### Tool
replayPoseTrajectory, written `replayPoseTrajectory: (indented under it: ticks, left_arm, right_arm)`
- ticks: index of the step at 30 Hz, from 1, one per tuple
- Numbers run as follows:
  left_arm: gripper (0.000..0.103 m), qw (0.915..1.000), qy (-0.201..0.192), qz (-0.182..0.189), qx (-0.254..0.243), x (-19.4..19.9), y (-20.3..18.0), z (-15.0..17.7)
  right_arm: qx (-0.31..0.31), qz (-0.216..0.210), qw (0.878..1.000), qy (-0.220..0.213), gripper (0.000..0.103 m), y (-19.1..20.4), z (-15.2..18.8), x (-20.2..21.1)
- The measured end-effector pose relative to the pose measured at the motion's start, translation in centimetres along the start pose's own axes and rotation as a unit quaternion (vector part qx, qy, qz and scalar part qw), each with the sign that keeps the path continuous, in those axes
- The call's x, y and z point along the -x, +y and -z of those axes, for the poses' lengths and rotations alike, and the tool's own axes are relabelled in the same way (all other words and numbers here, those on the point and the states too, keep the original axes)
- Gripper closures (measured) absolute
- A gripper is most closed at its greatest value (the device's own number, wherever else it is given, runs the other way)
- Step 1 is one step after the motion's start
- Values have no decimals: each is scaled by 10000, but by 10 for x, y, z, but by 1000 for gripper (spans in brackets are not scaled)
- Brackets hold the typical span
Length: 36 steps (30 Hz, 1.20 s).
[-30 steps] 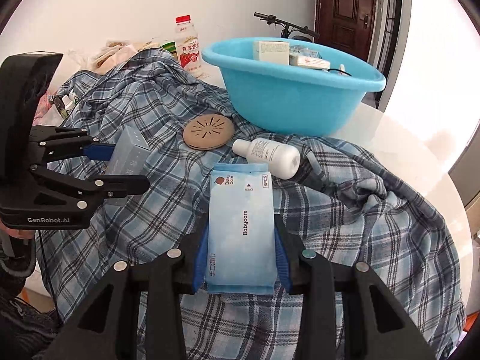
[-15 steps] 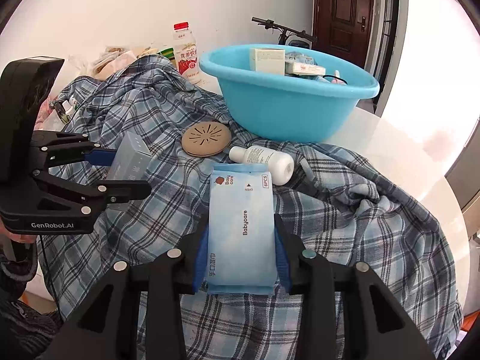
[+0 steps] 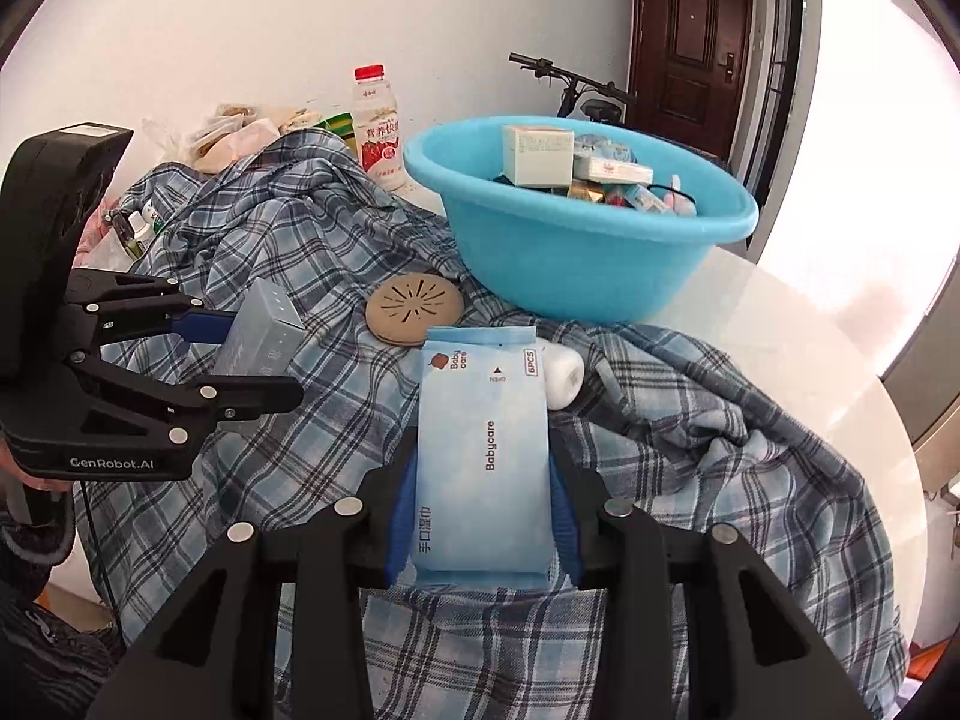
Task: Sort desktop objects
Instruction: 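Carry the grey-blue box and wipes pack toward the turquoise basin with both grippers, then lower the box into the basin and open the left gripper while the right holds the wipes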
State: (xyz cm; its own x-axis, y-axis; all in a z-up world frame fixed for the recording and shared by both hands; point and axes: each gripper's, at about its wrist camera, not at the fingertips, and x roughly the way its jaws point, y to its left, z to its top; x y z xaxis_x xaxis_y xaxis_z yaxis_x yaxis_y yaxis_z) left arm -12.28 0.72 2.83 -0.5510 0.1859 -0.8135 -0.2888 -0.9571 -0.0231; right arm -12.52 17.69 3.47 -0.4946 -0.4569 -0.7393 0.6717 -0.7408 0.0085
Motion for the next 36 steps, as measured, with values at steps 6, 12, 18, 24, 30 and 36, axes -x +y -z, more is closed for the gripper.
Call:
replayPoseTrajectory:
  ticks: [6, 12, 18, 24, 30, 36]
  left_arm:
    - [54, 9999, -87, -122, 58, 9, 9, -4]
    - [54, 9994, -290, -154, -65, 22, 6, -18]
    - [54, 9981, -592, 156, -15, 39, 4, -40]
    - [54, 9958, -879, 248, -31, 54, 1, -65]
    - [54, 9943, -1050, 143, 61, 55, 4, -92]
    - [54, 9927, -1170, 212, 213, 46, 5, -118]
  right_arm:
    - [94, 13, 9999, -126, 66, -1, -9, 8]
    - [80, -4, 9994, -343, 66, -2, -21, 20]
    - [74, 57, 9973, -725, 66, -6, -40, 40]
    - [25, 138, 9943, -1057, 66, -12, -56, 57]
    - [-137, 108, 9921, -1239, 66, -19, -72, 60]
    - [-365, 143, 9894, -1399, 66, -25, -91, 51]
